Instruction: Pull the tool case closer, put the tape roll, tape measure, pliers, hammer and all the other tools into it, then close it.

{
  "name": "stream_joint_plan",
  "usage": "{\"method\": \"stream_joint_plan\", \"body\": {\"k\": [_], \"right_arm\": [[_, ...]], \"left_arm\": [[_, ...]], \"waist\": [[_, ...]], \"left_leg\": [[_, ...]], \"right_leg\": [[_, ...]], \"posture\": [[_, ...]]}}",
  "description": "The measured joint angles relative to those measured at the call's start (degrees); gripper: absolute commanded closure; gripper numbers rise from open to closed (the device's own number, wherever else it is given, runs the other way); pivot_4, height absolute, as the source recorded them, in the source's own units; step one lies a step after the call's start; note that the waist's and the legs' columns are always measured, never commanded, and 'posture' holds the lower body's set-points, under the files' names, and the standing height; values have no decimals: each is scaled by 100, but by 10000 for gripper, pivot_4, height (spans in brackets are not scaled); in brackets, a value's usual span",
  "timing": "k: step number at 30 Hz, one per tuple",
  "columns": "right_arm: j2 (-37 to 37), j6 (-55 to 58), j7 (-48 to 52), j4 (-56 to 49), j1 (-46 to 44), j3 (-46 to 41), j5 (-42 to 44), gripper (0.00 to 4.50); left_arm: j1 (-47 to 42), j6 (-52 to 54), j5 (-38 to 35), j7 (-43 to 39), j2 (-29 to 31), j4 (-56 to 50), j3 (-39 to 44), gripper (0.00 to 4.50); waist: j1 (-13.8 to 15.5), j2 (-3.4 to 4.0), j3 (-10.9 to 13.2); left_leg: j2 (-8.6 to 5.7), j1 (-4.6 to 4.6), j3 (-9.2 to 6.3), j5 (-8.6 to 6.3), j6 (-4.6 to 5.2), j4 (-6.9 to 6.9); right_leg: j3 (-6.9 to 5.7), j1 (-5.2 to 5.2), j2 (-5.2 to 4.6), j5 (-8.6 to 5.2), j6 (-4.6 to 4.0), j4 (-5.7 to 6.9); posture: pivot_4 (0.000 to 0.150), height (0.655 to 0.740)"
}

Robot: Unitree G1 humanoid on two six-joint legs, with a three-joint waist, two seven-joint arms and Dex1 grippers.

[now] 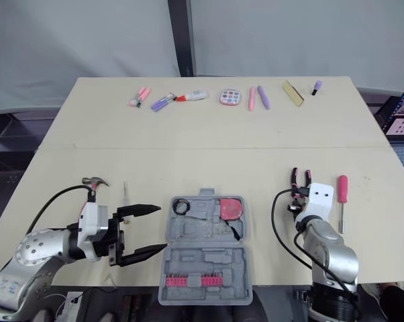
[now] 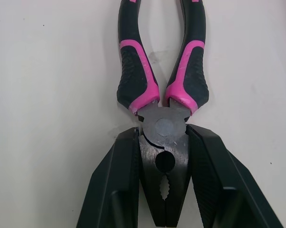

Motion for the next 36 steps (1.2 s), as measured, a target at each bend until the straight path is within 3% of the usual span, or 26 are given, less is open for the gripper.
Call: {"method": "stream_joint_plan", "body": {"k": [5,11,20,27,36], "right_arm": [[-178,236,87,-135,22,5,57,35349],[-1072,790,732,-883,136,373,175,35349],[-3392,679,3322,-2147,-555,1697,997,35349],[-3988,138,4986,-2206,-1597,3176,1185,35349],[-4028,-75,5883,-1889,-2695,4540,620,35349]], "left_arm": [[5,-7,-85,-113,3,174,84,0],[3,157,-330,-294,93,354,401,0],[-53,347,-490,-754,388,842,636,0],[96,140,-431,-853,397,1000,758,0],[761,-192,-293,-956,436,964,1044,0]], "waist": [[7,4,2],[-29,10,6],[-9,13,12],[-5,-3,20],[-7,-12,25]], "left_leg": [[-1,-4,-1,0,0,-1],[10,-7,10,0,0,-8],[15,-12,8,0,2,-4],[14,-18,1,0,3,2],[19,-23,-1,0,2,3]], "right_leg": [[0,-2,-2,0,0,0],[1,-8,2,0,0,-11],[-2,-3,-4,0,0,-28],[-7,0,-22,0,0,-47],[-20,-3,-30,0,0,-61]], "posture": [[1500,7400],[1500,7400],[1500,7400],[1500,7400],[1500,7400]]}}
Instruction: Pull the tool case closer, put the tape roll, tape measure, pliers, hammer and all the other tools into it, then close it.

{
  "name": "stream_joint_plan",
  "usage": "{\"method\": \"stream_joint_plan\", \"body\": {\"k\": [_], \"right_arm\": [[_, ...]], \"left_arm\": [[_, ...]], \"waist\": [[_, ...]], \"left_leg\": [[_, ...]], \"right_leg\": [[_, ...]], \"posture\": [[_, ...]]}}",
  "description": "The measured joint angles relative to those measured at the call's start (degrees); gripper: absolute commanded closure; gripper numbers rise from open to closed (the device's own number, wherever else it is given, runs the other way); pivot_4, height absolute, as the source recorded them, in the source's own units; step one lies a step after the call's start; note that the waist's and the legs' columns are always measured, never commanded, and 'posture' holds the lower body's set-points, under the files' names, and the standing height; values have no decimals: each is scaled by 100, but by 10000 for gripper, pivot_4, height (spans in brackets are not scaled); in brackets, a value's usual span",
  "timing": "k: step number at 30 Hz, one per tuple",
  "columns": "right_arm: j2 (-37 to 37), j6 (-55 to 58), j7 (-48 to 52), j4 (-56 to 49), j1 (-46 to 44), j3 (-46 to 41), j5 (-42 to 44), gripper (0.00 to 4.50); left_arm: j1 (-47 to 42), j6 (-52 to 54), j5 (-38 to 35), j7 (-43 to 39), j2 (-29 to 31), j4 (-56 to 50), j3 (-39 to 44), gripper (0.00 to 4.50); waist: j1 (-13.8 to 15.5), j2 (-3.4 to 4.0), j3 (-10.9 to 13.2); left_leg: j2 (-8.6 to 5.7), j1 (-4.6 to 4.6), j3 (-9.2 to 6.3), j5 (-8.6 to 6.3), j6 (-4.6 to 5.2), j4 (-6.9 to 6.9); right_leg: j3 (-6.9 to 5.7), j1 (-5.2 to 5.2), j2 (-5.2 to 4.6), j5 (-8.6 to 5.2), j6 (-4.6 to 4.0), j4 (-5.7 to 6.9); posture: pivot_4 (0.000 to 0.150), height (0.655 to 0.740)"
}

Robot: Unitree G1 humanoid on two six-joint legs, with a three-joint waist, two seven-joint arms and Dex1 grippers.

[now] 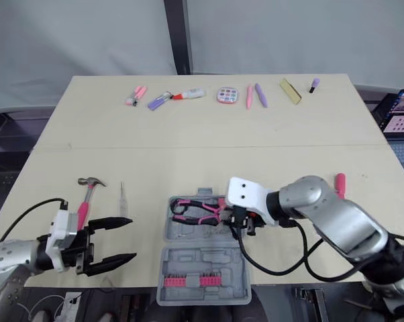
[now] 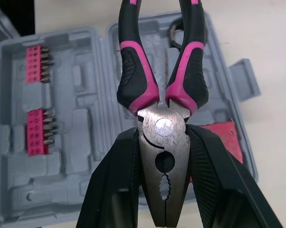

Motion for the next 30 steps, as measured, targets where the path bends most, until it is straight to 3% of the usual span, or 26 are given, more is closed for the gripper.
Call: {"method": "stream_joint_plan", "body": {"k": [12,30], "right_arm": [[717,-113,174,723,-521,1120,-974,35349],[1184,-283,302,1365,-629,1560,-1739,35349]], "left_arm": [[129,-163,66,101,-25,2,107,0],[80,-37,74,279,-13,-205,108,0]], "waist": [[-3,-4,2],[-13,-4,2]], "left_leg": [[-4,-2,-3,0,-1,2],[-5,-1,-6,0,-2,2]], "right_leg": [[-33,-6,-12,0,0,9],[-94,-10,-20,0,0,32]], "posture": [[1500,7400],[1500,7400]]}}
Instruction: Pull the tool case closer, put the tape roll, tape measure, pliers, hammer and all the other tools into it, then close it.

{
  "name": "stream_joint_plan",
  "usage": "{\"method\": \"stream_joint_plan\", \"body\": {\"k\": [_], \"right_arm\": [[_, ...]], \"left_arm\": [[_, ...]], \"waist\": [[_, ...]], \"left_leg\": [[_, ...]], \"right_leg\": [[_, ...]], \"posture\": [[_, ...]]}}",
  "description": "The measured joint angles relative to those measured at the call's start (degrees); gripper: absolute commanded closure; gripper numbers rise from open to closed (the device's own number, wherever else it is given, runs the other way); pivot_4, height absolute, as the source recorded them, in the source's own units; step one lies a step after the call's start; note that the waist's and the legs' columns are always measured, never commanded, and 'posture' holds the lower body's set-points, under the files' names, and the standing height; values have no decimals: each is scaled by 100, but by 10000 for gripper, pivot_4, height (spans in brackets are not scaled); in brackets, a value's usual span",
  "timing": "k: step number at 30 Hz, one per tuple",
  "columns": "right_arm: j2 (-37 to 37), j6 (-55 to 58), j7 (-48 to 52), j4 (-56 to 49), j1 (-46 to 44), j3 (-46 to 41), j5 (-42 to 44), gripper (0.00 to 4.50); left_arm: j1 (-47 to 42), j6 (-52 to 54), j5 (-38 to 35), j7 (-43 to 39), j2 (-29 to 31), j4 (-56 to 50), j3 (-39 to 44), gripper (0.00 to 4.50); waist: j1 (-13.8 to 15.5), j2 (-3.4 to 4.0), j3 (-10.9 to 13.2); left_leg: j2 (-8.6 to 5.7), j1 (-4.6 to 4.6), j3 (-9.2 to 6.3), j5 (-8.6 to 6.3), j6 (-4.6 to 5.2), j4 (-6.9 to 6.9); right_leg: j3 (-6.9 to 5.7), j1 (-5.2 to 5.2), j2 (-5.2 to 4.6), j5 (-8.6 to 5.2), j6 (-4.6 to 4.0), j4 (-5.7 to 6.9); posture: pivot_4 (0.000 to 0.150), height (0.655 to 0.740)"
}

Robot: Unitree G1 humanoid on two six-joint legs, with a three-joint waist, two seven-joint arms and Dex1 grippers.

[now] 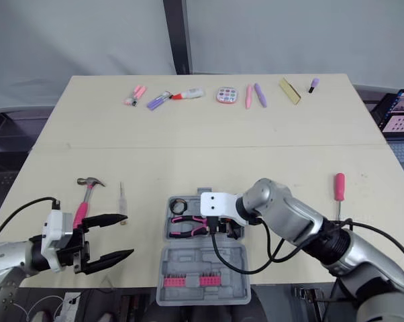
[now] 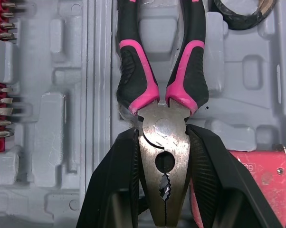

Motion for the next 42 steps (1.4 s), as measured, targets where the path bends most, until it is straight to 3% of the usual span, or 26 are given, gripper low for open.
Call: {"method": "stream_joint_plan", "body": {"k": [30,37,42], "right_arm": [[184,-560,79,250,126,-20,-160,35349],[216,-568,124,273,227,-38,-154,595],[213,-258,157,167,256,-383,37,180]], "left_arm": [[-27,5,65,44,17,-55,-121,0],[-22,-1,69,45,14,-54,-122,0],[-23,-13,77,44,12,-53,-129,0]], "waist": [[3,0,0],[5,0,0],[9,0,0]], "left_leg": [[-1,0,-1,0,0,1],[-1,0,-1,0,0,2],[-1,0,-1,0,0,1]], "right_leg": [[-7,1,-2,0,0,1],[-8,2,-3,0,0,1],[-8,3,-4,0,0,0]], "posture": [[1500,7400],[1500,7400],[1500,7400]]}}
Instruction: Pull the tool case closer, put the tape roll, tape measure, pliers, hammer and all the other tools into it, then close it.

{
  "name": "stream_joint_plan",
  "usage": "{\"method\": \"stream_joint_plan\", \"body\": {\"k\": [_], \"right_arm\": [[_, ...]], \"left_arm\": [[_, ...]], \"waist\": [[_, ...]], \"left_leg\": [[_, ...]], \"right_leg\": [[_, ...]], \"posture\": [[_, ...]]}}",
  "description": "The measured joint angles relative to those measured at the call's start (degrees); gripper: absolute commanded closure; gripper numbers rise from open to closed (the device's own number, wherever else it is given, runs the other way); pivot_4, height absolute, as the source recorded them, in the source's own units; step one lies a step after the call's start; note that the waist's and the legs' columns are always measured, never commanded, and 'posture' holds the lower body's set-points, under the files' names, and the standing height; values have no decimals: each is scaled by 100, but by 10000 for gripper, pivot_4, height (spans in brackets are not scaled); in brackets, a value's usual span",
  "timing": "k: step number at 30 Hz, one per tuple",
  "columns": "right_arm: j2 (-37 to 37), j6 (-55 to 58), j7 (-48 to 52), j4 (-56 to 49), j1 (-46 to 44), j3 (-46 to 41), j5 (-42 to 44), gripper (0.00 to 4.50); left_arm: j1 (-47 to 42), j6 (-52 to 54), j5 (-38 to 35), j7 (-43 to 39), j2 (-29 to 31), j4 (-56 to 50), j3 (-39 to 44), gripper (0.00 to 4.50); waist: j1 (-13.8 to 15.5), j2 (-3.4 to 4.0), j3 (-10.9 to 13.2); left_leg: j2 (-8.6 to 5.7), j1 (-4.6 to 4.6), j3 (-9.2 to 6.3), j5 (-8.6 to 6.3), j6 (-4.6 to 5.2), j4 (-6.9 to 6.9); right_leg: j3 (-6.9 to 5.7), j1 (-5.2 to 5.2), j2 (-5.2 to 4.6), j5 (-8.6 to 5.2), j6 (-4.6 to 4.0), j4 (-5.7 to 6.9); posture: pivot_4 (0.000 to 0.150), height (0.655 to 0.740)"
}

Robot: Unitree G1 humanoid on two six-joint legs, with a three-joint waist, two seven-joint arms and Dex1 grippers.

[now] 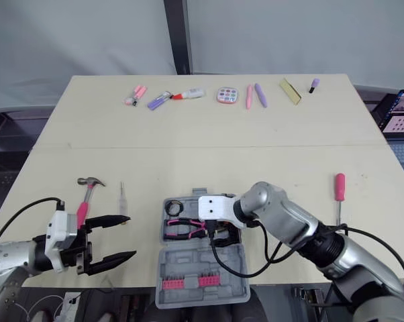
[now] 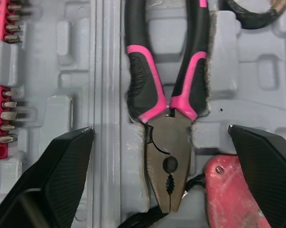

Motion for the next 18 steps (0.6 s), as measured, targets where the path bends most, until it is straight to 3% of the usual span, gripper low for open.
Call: {"method": "stream_joint_plan", "body": {"k": [3,5,7,13,18], "right_arm": [[92,142,-66,-318,178,-574,286,180],[240,137,-181,-491,465,-886,482,5279],[279,91,-255,-580,771,-1020,609,13418],[435,-226,-404,-662,1430,-1394,940,44481],[731,-699,-610,-490,1983,-1512,1008,44481]], "left_arm": [[-7,-12,3,-1,-21,3,-20,0],[-14,-23,4,-1,-33,6,-67,0],[-22,-33,6,-2,-44,9,-82,0],[-38,-53,7,-2,-49,19,-105,0],[-120,-61,10,-2,-52,25,-162,0]], "waist": [[3,-2,-1],[3,-3,-2],[4,-3,-2],[4,-4,-2],[1,-4,-2]], "left_leg": [[1,0,-4,0,0,-1],[0,0,-8,0,0,-2],[-4,0,-7,0,0,-2],[-7,1,-6,0,0,2],[-8,1,-3,0,0,2]], "right_leg": [[0,2,-4,0,0,0],[1,4,-11,0,0,1],[0,5,-16,0,0,0],[-3,7,-17,0,0,-1],[-13,7,-16,0,0,2]], "posture": [[1500,7400],[1500,7400],[1500,7400],[1500,7400],[1500,7400]]}}
